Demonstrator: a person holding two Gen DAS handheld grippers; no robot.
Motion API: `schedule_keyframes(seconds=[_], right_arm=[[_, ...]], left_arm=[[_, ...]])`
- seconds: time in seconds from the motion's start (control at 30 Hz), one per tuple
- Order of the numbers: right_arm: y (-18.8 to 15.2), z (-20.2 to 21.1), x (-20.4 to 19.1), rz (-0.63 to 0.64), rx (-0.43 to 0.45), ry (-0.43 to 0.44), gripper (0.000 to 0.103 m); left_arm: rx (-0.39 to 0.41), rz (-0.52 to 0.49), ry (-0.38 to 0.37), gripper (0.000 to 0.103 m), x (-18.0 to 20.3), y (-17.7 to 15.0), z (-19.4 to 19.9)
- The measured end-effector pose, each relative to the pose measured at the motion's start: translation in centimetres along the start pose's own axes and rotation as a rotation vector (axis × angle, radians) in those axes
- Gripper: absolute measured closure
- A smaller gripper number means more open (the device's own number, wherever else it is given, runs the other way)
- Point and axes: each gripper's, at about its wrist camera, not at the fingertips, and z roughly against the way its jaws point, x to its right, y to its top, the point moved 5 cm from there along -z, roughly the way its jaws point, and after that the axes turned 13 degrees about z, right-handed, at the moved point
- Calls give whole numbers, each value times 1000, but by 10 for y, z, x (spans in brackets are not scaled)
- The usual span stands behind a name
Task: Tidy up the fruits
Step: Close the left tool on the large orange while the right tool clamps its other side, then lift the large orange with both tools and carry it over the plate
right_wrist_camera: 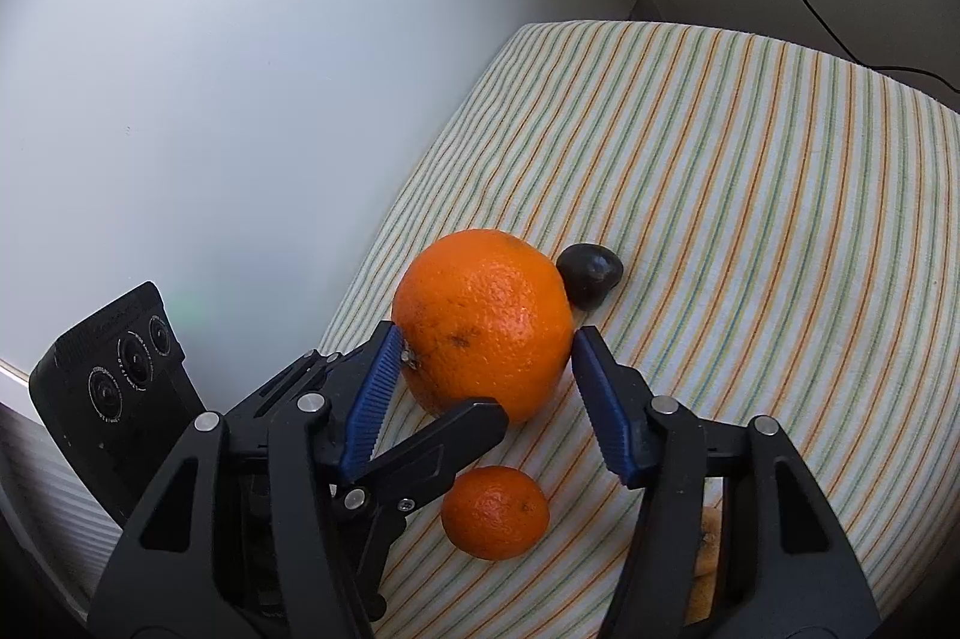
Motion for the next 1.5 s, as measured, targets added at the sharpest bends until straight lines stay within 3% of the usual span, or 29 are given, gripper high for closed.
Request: schedule_keyframes(seconds=[0.37,0.73,1.5], right_arm=[[-8,33,-10,22,43,14,42],[-20,89,-6,21,110,12,42],[-64,231,80,-75,236,-105,42]], left_arm=[[50,-22,-2,34,18,-1,22],[90,-82,-36,34,65,-4,39],[37,-211,-184,34,209,-34,-2]])
